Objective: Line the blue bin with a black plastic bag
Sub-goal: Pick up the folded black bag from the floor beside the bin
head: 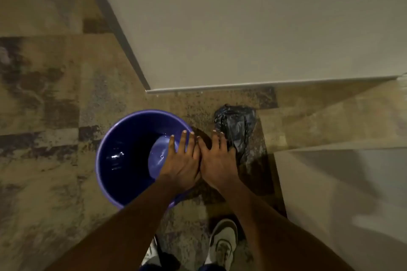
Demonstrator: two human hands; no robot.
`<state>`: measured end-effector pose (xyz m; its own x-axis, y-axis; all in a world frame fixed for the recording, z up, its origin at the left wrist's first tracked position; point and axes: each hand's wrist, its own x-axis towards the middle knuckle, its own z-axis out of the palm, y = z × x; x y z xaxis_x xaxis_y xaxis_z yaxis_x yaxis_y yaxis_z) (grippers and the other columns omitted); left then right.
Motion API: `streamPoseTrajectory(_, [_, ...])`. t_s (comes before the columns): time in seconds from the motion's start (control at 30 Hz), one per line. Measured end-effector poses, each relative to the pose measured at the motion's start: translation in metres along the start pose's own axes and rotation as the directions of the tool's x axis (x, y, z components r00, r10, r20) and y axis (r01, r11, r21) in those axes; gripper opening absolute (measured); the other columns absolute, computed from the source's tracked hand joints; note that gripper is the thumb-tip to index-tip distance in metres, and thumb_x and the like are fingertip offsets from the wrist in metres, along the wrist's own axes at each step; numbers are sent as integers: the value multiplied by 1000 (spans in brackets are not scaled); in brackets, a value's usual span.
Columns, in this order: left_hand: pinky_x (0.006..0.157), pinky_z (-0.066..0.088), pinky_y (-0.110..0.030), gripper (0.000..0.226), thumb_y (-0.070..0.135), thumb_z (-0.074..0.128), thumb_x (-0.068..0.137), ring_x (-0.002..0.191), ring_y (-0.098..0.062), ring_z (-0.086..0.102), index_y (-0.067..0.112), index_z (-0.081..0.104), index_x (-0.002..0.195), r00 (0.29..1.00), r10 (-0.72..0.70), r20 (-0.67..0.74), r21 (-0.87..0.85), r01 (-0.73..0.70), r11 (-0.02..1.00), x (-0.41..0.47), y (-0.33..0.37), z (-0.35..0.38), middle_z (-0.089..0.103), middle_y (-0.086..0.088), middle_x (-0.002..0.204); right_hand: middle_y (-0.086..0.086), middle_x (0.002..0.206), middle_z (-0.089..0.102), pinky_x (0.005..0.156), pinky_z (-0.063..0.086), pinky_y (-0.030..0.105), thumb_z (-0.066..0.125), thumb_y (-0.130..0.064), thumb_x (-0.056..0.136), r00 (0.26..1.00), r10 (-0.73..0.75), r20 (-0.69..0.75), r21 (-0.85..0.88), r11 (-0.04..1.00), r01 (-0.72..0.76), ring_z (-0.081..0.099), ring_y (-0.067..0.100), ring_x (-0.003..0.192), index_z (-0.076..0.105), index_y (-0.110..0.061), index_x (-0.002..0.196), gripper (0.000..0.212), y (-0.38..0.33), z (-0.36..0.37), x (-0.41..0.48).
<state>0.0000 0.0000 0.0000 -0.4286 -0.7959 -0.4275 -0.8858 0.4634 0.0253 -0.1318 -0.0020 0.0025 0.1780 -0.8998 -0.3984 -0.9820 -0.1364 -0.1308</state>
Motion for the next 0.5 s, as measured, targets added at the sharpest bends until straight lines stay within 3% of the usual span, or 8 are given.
streamPoseTrajectory(0.1, [113,4,-66,77,50,13,91,146,-44,5,0,10,150,998,-36,55,-17,37,999,2,7,29,13,-26,159,23,153,29,99,36,63,28,-45,91,998,-58,13,30,998,57,25,43,140,22,-26,144,56,10,40,2])
streamPoseTrajectory(0.2, [111,20,-66,74,50,25,90,140,-45,28,0,36,143,1000,-25,12,-46,26,999,1,9,51,36,-28,150,20,155,26,103,33,62,27,-47,94,995,-96,-13,126,987,96,17,39,143,19,-28,146,56,21,74,2])
streamPoseTrajectory(0.33, [103,33,-67,71,51,41,85,132,-48,41,-2,53,129,997,8,-73,-73,-14,997,8,10,49,50,-31,137,18,151,32,106,30,52,25,-49,97,971,-95,-218,290,944,157,22,35,142,31,-23,141,52,40,96,8])
streamPoseTrajectory(0.4, [104,30,-69,71,53,44,84,132,-49,41,-4,55,125,992,8,-125,-91,-20,996,11,10,48,52,-32,135,18,145,39,104,33,45,29,-44,97,963,43,-267,355,933,57,32,34,136,42,-17,134,48,56,110,17])
streamPoseTrajectory(0.5, [107,24,-71,70,55,45,84,133,-50,38,-4,57,120,979,6,-204,-112,-29,993,15,11,49,51,-33,134,22,136,42,96,46,46,48,-30,93,938,337,-82,264,915,-305,42,37,124,48,-8,128,42,86,134,37])
